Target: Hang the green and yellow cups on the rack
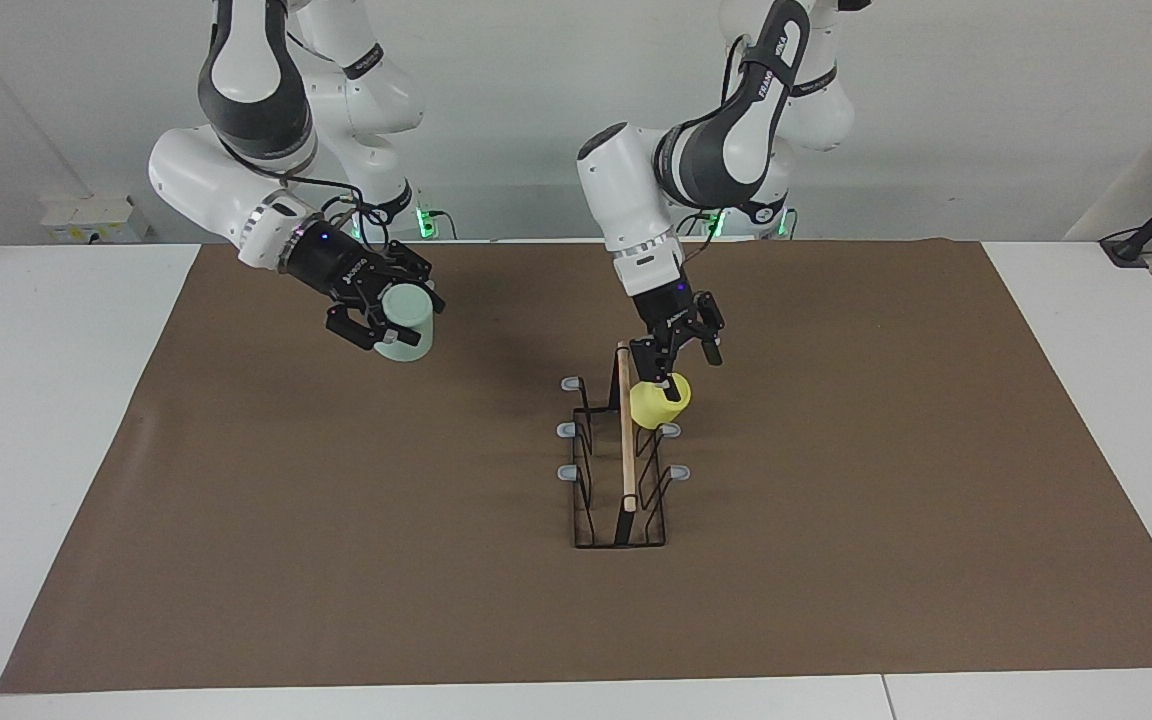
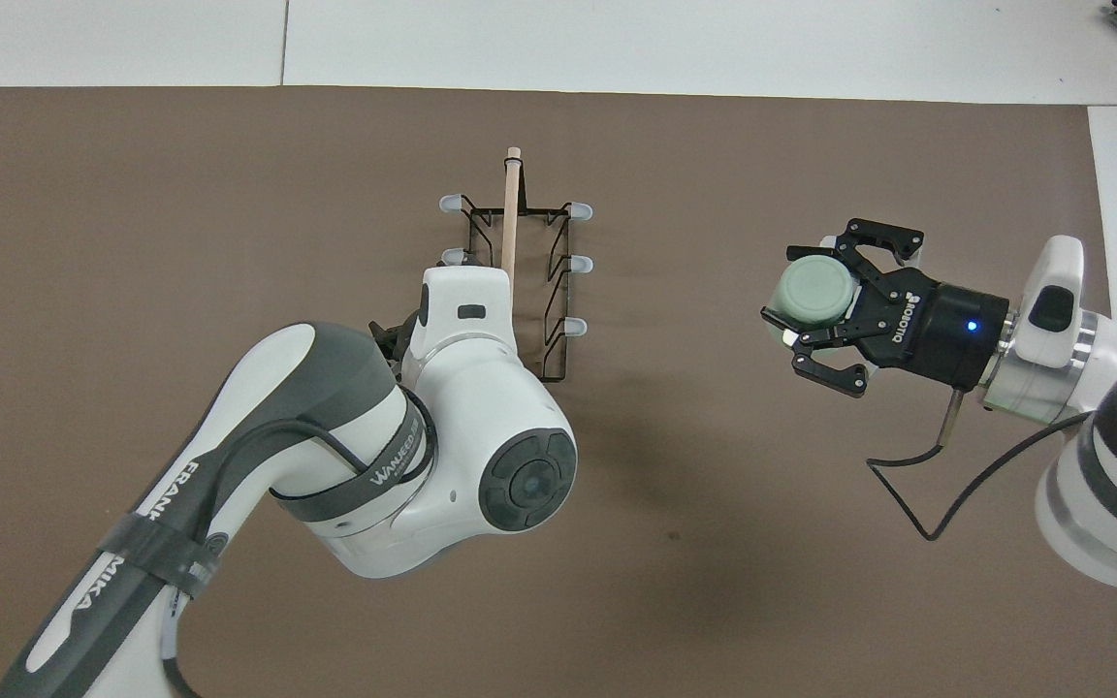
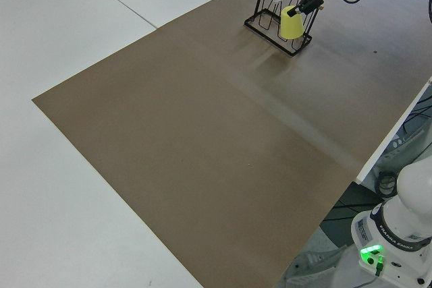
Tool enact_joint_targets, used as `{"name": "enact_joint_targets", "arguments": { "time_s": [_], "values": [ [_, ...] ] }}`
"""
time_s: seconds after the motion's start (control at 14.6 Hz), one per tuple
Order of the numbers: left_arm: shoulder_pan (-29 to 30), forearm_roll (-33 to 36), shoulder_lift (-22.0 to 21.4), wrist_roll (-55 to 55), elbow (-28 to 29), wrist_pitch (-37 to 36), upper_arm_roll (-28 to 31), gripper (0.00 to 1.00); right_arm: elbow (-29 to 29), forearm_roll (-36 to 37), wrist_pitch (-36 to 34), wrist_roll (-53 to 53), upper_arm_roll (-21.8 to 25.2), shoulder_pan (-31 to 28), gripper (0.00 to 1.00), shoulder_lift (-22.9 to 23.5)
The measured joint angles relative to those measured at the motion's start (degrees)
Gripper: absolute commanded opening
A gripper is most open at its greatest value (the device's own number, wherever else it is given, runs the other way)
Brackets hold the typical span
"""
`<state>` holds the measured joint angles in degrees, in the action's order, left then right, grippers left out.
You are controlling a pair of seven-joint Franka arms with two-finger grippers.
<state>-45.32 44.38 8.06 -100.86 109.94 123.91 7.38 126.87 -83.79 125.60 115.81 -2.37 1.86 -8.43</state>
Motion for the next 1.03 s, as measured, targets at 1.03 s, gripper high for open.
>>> {"name": "enact_joint_targets", "arguments": {
  "time_s": [1.03],
  "values": [
    [27.4, -35.6, -9.3, 83.8, -6.8, -6.1, 1.6, 1.00, 2.9, -55.0, -6.5, 33.3, -0.5, 16.6, 0.00, 12.5]
  ]
}}
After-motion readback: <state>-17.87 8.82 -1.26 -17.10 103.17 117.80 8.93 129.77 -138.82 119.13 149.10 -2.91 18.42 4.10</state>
